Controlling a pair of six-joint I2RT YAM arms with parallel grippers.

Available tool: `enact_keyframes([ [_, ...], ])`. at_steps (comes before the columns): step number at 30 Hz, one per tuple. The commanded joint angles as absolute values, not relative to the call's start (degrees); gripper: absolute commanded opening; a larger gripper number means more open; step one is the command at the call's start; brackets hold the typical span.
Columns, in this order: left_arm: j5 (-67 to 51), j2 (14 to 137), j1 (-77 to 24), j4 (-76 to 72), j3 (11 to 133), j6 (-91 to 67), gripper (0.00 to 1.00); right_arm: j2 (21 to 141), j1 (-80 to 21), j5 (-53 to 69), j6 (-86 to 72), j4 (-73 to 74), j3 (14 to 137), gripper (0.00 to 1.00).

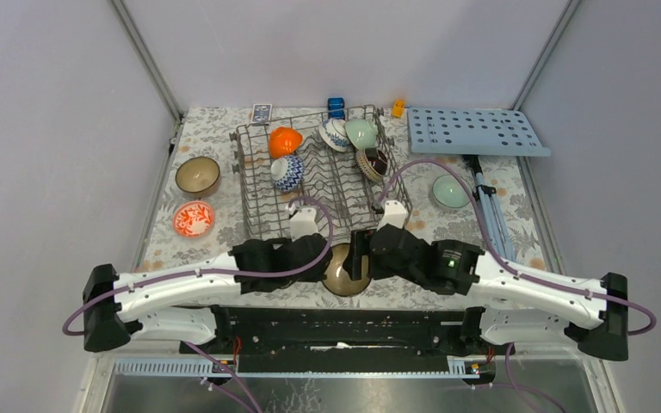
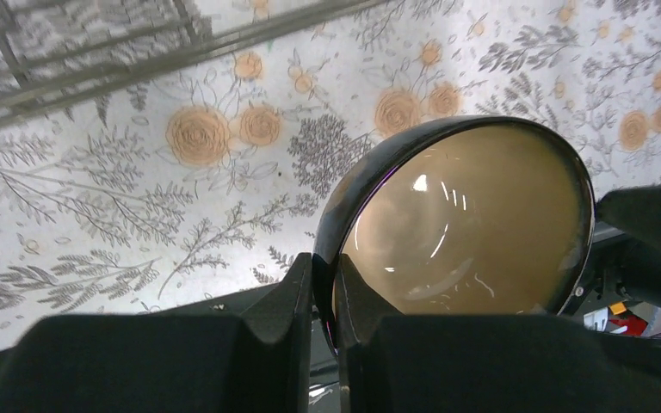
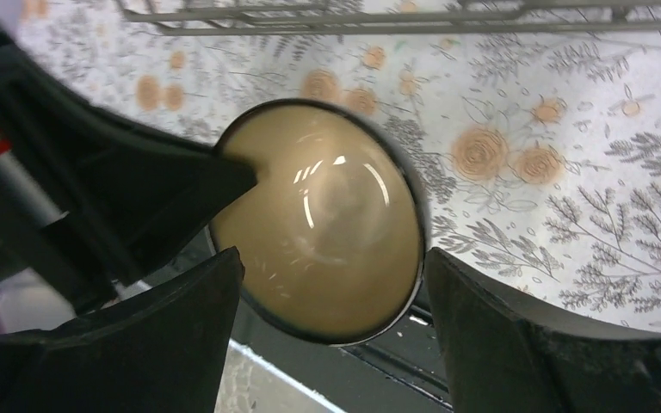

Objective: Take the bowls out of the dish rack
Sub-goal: Place the bowl with the bowl.

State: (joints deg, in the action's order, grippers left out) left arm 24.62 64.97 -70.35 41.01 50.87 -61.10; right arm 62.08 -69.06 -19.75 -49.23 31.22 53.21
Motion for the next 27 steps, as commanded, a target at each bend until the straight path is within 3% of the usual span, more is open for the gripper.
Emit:
enact_keyframes([
  [1,27.5,61.4,-67.8,38.9,60.0,-54.7,0.00,57.1,-69.4,-16.2,-42.8,32.4,58.3,0.85],
  [5,28.3,61.1,-59.6,41.0,66.2,-48.0,0.00,51.1,-69.4,-12.4,-35.0,27.1,56.5,0.85],
  [11,20.3,64.4,-37.5,39.1,74.4,-39.5,0.00,48.1,-69.4,-10.5,-30.9,22.5,53.0,0.85],
  [21,-2.5,73.6,4.9,29.0,77.8,-46.2,0.00,51.0,-69.4,-1.4,-28.5,6.8,42.3,0.83],
  [27,-5.1,80.2,17.0,24.1,77.9,-48.4,0.00,50.8,-69.4,-0.1,-29.6,1.9,37.9,0.82],
])
